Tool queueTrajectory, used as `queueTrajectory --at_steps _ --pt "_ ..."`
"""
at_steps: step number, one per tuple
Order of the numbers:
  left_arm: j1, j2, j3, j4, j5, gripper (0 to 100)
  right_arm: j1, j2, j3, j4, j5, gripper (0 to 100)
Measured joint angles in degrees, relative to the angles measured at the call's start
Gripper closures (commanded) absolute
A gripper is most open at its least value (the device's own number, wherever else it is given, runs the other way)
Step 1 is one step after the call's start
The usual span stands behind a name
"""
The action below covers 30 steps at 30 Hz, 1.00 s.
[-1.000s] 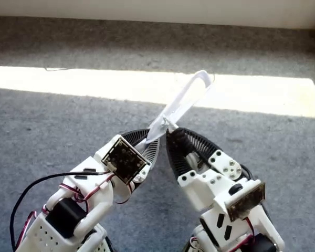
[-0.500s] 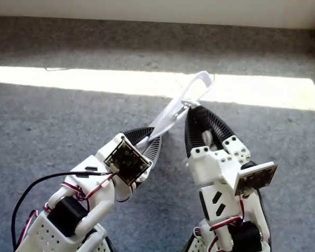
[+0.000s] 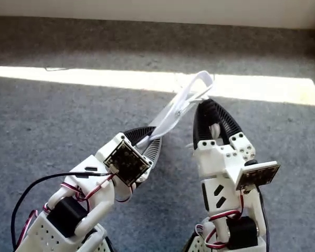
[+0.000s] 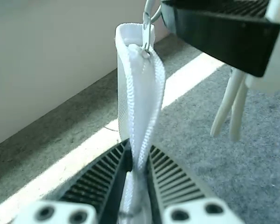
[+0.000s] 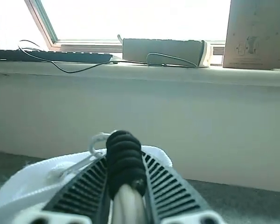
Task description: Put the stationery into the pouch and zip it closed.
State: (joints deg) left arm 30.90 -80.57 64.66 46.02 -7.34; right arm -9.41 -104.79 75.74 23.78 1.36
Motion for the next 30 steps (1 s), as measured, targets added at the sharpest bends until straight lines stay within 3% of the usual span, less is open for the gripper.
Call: queueTrajectory --at_steps 8,13,25,30 --pt "-0.09 -0.09 0.53 0.79 0.88 84 -1.76 -0.53 -0.09 4.92 -0.09 99.3" --pt "-0.26 0.79 -2.46 4.66 6.07 84 -2.29 -0.53 -0.26 7.38 -0.26 99.3" --pt "-0.18 0.79 -3.69 3.08 6.59 84 -10.99 -0.09 -1.76 16.18 2.55 99.3" --pt "0.09 0.79 -3.69 1.32 6.59 84 -11.34 -0.26 -2.11 17.49 2.81 99.3"
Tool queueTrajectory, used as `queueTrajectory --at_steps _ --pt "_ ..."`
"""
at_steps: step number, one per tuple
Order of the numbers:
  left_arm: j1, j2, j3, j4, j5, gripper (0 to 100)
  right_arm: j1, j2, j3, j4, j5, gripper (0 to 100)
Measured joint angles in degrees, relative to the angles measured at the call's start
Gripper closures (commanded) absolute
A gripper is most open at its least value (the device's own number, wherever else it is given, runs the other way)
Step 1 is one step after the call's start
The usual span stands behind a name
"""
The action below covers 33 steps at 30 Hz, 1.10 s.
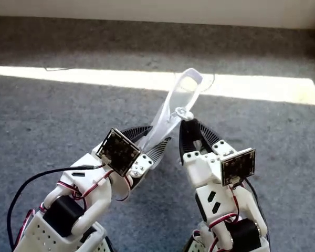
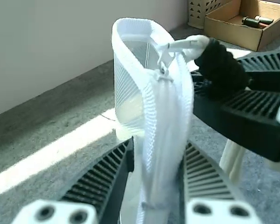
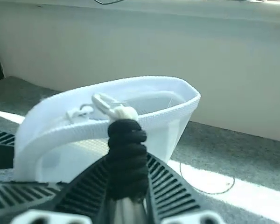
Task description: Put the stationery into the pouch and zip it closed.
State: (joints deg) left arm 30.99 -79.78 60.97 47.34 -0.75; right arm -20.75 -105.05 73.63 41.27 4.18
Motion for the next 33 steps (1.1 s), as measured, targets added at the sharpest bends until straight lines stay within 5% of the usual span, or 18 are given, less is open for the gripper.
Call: queueTrajectory --at_steps 19,33 --pt "5.54 0.09 -0.44 -2.29 0.00 90 0.00 -0.09 -5.80 11.43 0.79 99.3" --pt "5.54 0.09 -1.41 -2.29 0.00 84 -8.53 -0.09 -5.89 16.62 8.53 99.3"
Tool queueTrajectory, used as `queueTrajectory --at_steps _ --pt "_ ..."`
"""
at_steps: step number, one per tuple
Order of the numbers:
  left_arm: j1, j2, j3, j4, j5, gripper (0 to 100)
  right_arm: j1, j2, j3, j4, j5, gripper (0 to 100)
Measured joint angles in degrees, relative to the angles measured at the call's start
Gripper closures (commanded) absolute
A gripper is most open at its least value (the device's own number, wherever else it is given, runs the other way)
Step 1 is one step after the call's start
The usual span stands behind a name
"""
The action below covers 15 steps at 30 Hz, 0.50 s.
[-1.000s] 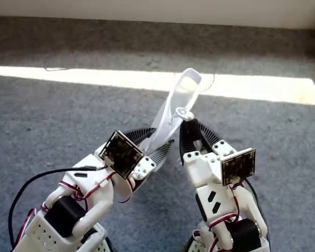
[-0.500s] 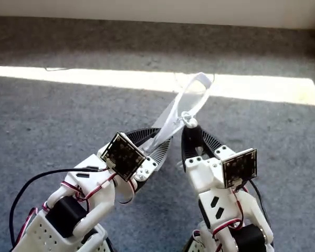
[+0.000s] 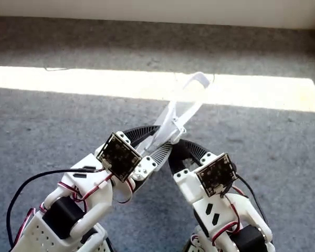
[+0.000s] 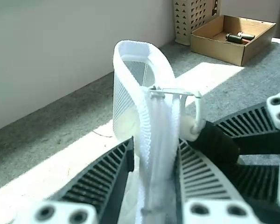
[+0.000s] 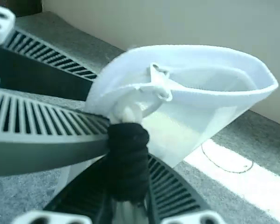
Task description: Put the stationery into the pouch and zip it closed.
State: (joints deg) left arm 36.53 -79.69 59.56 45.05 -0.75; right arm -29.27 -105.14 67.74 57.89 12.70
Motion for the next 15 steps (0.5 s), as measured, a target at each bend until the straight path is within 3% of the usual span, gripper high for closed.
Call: queueTrajectory --at_steps 15 --pt "-2.29 -0.09 -2.90 -0.09 0.00 84 -0.26 0.00 0.00 1.93 0.00 99.3"
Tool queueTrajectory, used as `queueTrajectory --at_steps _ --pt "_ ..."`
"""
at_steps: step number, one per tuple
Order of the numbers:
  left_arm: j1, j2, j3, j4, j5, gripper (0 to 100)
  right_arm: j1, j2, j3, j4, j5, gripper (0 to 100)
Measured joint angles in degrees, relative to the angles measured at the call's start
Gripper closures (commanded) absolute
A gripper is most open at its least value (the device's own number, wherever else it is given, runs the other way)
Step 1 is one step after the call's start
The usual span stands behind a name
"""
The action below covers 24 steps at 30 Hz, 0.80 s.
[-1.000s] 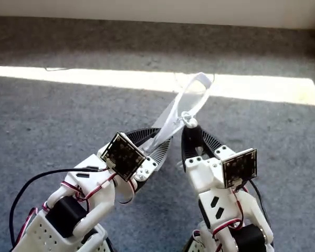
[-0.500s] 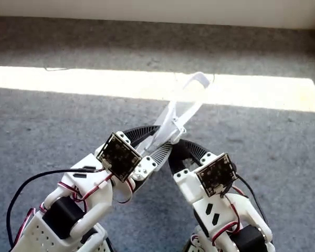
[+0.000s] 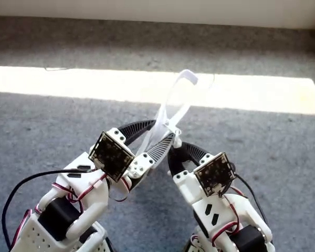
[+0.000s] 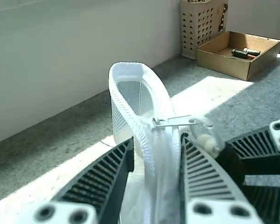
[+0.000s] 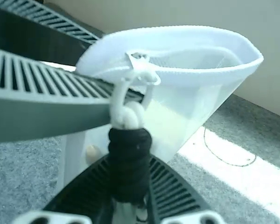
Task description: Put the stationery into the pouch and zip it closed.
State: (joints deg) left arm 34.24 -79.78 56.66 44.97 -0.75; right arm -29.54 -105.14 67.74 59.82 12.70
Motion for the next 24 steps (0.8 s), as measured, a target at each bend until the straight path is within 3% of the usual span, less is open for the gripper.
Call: queueTrajectory --at_steps 7,12,18,24 --pt "0.00 0.00 0.00 0.00 0.00 88 -0.26 0.35 -1.14 1.58 0.00 99.3" --pt "0.00 -0.70 0.79 -0.09 0.00 89 -4.84 -0.09 -7.30 7.21 0.00 99.3" --pt "0.00 -0.70 0.79 -0.09 0.00 100 -5.98 -0.09 -8.70 7.47 0.00 99.3" --pt "0.09 -0.70 0.79 -0.09 0.00 99 -6.07 -0.09 -8.70 7.47 0.00 99.3"
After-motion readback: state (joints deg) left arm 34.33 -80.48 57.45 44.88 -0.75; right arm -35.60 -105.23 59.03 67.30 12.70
